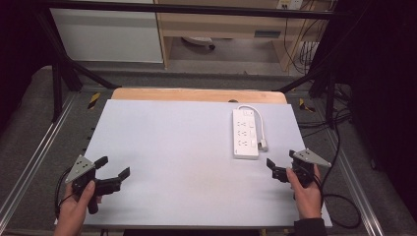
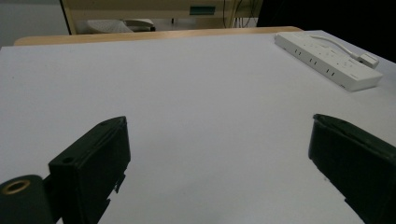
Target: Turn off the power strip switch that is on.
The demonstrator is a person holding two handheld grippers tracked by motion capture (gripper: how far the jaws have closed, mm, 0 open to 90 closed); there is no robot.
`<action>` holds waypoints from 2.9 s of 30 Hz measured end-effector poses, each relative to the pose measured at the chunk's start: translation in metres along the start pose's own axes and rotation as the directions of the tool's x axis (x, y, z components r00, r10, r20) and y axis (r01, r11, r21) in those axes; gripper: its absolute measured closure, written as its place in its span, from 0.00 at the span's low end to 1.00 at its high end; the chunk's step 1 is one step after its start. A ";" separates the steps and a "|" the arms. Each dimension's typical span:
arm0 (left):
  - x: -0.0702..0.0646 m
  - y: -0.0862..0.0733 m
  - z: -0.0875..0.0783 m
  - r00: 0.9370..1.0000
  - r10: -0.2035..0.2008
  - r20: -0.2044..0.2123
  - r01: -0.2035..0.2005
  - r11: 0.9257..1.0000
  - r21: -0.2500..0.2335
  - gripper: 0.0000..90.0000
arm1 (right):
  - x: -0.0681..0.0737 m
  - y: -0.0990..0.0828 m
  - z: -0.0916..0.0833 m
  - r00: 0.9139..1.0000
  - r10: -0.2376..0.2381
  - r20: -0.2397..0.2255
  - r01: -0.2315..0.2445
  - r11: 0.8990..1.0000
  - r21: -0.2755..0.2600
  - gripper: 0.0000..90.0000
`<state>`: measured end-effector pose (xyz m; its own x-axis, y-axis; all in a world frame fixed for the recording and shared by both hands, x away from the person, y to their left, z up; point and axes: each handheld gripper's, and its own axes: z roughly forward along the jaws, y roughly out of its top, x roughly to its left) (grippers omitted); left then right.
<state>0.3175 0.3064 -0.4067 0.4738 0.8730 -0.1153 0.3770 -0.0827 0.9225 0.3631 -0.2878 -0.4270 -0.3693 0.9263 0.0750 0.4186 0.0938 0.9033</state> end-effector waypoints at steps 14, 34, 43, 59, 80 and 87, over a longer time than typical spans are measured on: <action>0.002 0.000 0.001 1.000 -0.010 -0.005 0.010 1.000 -0.001 0.06 | 0.008 0.013 -0.002 0.999 -0.038 0.025 0.039 0.999 -0.025 0.05; 0.003 -0.002 0.001 1.000 -0.007 -0.013 0.007 1.000 0.014 0.06 | 0.017 0.042 0.011 0.998 -0.058 0.012 0.058 0.998 -0.013 0.06; 0.002 -0.002 0.002 1.000 0.000 -0.022 0.000 1.000 0.020 0.06 | 0.014 0.059 0.018 0.998 -0.066 -0.002 0.066 0.998 -0.003 0.06; 0.002 -0.003 0.003 1.000 -0.001 -0.023 0.002 1.000 0.026 0.06 | 0.016 0.085 0.027 0.998 -0.069 -0.002 0.069 0.997 -0.042 0.31; 0.002 -0.004 0.004 1.000 0.004 -0.025 -0.004 0.999 0.032 0.06 | 0.003 0.105 0.039 0.994 -0.113 0.008 0.113 0.988 -0.106 0.90; 0.002 -0.004 0.004 1.000 0.007 -0.025 -0.006 0.999 0.033 0.06 | -0.001 0.110 0.045 0.992 -0.121 0.022 0.123 0.985 -0.120 0.95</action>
<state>0.3196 0.3064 -0.4117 0.4562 0.8843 -0.1000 0.4001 -0.1034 0.9106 0.4472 -0.2624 -0.3465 -0.3988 0.9160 -0.0444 0.2677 0.1626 0.9497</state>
